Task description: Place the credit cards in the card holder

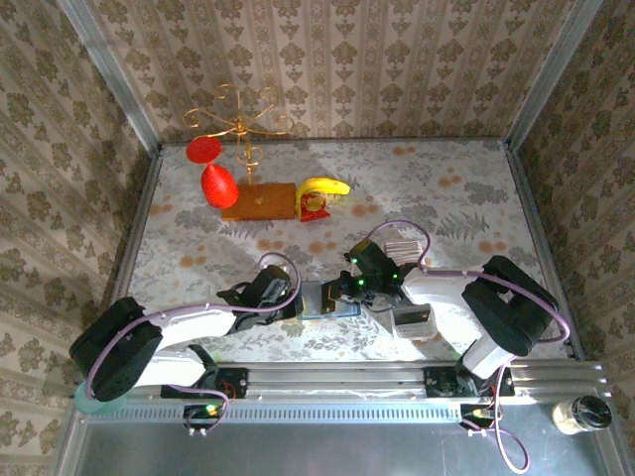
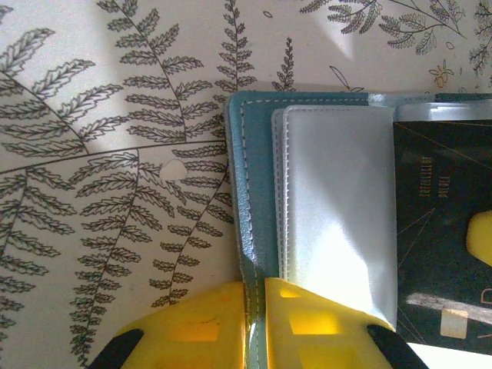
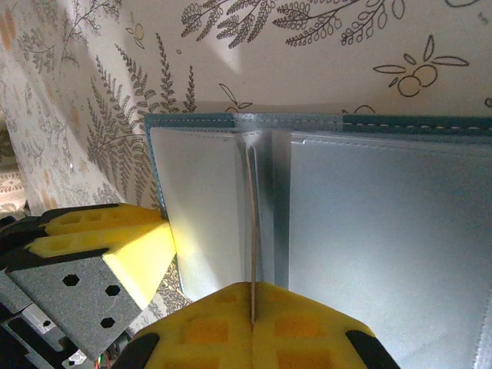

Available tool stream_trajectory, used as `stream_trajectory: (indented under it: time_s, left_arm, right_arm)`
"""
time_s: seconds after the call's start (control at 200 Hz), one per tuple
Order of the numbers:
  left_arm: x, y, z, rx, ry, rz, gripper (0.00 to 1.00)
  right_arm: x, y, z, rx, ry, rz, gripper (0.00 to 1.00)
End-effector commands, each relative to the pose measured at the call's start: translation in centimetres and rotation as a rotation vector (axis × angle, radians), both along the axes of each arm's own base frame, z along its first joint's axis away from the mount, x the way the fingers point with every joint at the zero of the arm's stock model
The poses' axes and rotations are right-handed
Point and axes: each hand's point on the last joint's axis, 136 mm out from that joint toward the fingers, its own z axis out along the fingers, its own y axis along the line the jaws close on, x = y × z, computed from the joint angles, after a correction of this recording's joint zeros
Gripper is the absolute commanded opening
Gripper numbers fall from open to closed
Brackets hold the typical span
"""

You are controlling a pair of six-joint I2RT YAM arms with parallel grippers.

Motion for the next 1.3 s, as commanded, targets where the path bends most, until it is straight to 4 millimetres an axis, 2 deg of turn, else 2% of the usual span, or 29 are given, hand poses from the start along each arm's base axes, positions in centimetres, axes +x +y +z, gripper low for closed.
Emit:
stream_trajectory:
  time_s: [0.0,0.455,0.745,0.88,1.11,1.295]
  left_arm:
    - [-1.4,0.6,-1.4,0.029,0.051,-0.014,0.14]
    - [-1.6,0.8,-1.6,0.028,0.055,-0.008,0.13]
    - [-1.6,0.7,-1.7,0.029,0.056,-0.011,0.13]
    - [-1.6,0.7,-1.8,0.028,0.055,-0.009,0.13]
    - [-1.6,0.6,-1.8,0.026,0.055,-0.011,0.13]
    - [-1.8,0.6,-1.8,0.018,0.056,-0.012,0.1]
  right_arm:
    - [-1.1,0.1,-0.8,0.001,0.037,0.036,0.0]
    - [-0.6,0.5,0.7,0.044,-0.024,0.042,0.0]
    - [-0.5,1.1,0.3,0.07,-0.009,0.049,0.0]
    - [-0.6,0.8,0.1,0.044,-0.011,0.056,0.0]
    - [-0.9,-0.4,-0.8,-0.04,-0.002,0.065,0.31]
    - [-0.9,-0.8,-0.7,-0.085,-0.008,0.083,0.31]
